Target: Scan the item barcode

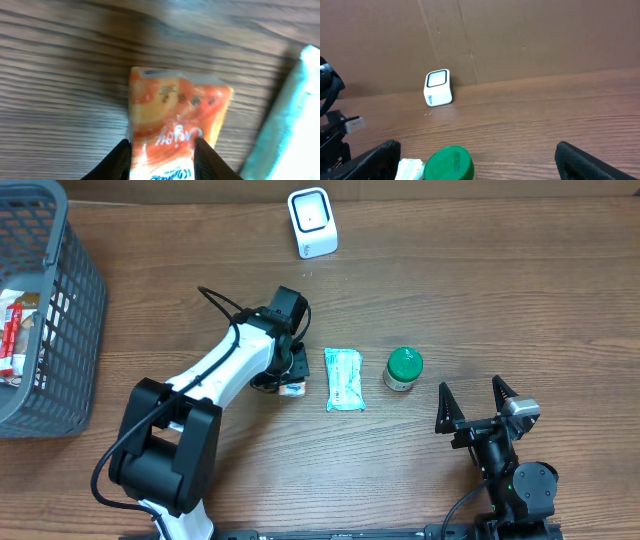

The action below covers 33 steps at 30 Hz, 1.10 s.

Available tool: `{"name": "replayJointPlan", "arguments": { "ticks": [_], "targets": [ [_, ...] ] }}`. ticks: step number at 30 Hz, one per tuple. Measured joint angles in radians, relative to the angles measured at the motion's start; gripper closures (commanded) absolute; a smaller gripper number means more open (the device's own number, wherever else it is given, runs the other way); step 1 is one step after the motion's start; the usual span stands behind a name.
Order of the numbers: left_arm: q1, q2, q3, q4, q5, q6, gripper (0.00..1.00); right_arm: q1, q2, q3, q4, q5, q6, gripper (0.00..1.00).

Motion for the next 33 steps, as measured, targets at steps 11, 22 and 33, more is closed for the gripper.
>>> {"name": "replayJointPlan", "arguments": {
  "ticks": [11,22,33],
  "targets": [
    [-0.116,0.000,-0.002,0.076,0.044,-0.052,0.69,0.000,0.000,0.000,0.000,0.000,0.000,0.00],
    [-0.148,0.000,-0.002,0.109,0.039,-0.047,0.67,0.000,0.000,0.000,0.001,0.000,0.000,0.00],
    [-0.071,0.000,0.124,0.058,0.018,0.001,0.61,0.000,0.000,0.000,0.001,-0.001,0.000,0.00]
  ]
}}
